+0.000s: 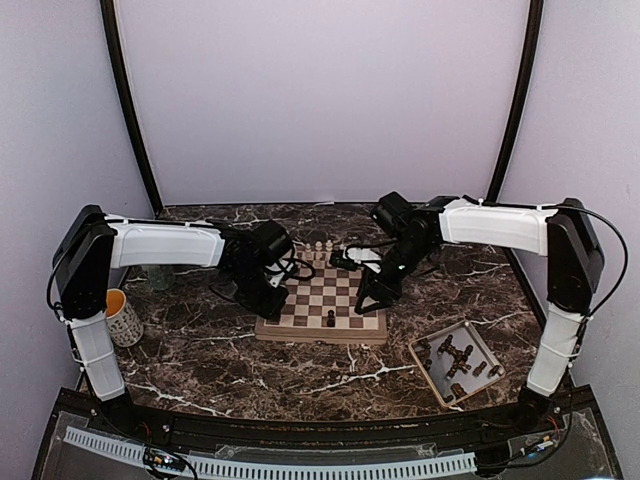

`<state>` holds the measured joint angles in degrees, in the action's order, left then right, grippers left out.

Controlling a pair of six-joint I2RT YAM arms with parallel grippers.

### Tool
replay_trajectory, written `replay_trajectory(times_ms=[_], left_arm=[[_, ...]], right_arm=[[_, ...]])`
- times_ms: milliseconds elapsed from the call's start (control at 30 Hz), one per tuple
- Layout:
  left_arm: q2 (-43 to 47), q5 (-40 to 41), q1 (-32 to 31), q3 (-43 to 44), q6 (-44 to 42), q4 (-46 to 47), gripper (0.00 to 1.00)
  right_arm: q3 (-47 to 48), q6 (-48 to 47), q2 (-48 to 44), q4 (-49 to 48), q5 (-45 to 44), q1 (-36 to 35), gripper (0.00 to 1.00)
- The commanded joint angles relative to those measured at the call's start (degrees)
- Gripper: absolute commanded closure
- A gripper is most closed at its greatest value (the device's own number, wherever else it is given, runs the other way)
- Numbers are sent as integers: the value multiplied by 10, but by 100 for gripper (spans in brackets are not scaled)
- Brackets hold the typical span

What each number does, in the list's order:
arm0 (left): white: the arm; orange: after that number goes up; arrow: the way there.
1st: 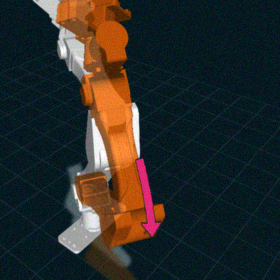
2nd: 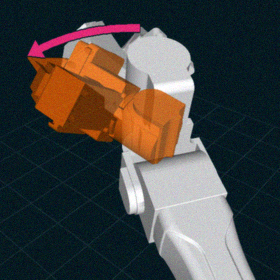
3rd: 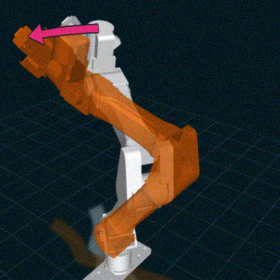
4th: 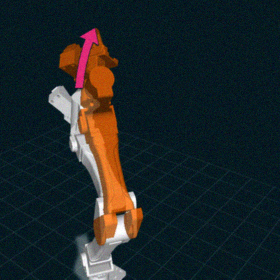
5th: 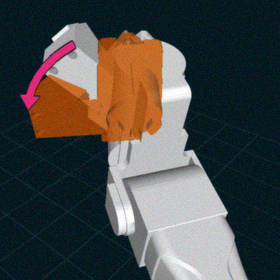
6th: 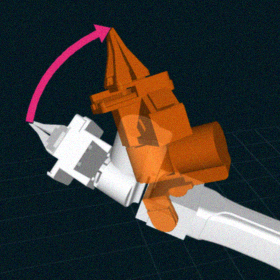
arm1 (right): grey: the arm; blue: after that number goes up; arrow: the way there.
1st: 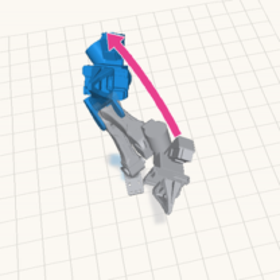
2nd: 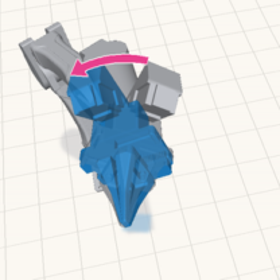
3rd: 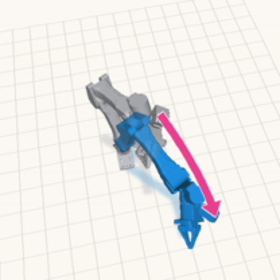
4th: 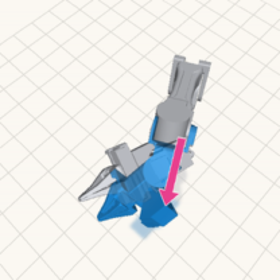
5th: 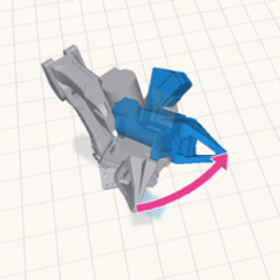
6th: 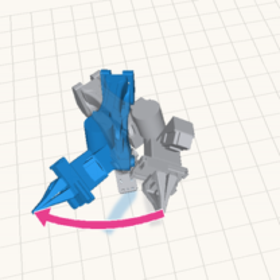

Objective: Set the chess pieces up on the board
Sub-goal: Move the pawn to h7.

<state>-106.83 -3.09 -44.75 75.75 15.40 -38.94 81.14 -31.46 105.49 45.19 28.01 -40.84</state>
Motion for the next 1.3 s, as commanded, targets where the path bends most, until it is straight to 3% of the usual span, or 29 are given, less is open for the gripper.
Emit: replay_trajectory(times_ms=[0, 1000, 1133, 1267], left_arm=[[-1, 31, 7, 18, -7, -10, 93], [-19, 44, 21, 27, 17, 2, 88], [-11, 48, 21, 25, 23, 2, 83], [2, 48, 21, 29, 29, 1, 72]], right_arm=[[14, -7, 6, 7, -7, -6, 50], [17, -12, 18, 15, -11, -15, 49], [24, -11, 26, 16, -11, -16, 49], [43, -7, 43, 22, -10, -17, 49]])
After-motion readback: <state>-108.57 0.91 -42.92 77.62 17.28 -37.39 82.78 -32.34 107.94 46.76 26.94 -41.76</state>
